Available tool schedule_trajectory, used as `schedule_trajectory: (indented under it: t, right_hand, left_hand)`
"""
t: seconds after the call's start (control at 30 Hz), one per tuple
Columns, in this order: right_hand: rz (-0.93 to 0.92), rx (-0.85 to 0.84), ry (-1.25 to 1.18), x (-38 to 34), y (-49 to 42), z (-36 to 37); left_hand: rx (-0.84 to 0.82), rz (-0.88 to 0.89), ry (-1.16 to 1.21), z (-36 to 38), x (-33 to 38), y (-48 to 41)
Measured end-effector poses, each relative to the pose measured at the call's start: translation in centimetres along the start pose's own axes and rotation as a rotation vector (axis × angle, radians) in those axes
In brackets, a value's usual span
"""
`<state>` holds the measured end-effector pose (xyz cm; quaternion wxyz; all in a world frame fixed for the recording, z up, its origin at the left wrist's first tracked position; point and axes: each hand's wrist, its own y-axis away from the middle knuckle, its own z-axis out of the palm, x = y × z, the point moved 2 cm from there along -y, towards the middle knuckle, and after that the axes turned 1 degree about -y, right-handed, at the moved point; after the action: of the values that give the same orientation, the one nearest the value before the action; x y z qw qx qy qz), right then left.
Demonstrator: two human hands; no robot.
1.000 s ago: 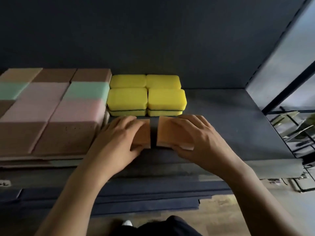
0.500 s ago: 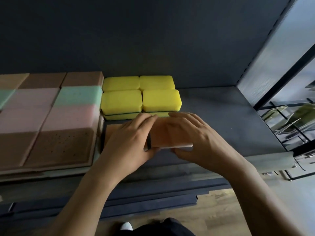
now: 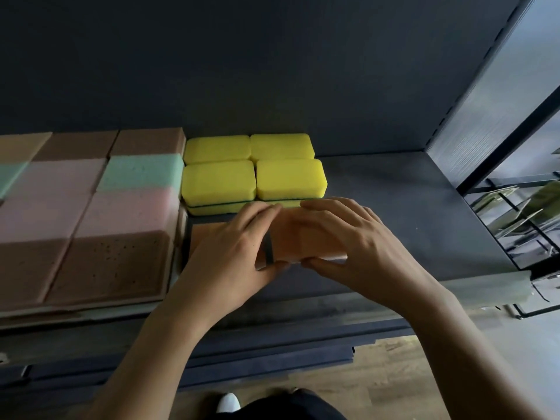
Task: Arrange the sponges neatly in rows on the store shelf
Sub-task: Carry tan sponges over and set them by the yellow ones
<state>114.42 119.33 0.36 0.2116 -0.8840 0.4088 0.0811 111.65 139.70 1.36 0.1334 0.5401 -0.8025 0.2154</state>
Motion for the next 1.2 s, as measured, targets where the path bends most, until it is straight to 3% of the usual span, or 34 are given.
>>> schedule_trajectory:
  t: [0.53,0.83,1.2]
  right_hand:
    - [0.032,-0.045,0.022,0.8,-0.9,1.4]
    - [0.061,0.010,0.093,-1.0,-0.6,1.9]
    - [0.017,0.139,0.036,-1.6,-0.8,2.9]
  left_hand:
    - [0.004,-0.053,-0.261,-1.4,-1.1,2.4]
    - [0.001,-0.131,-0.388,-0.2,-0.3,3.7]
    - [0.062,-0.223,-0.324,0.8,-0.4,2.8]
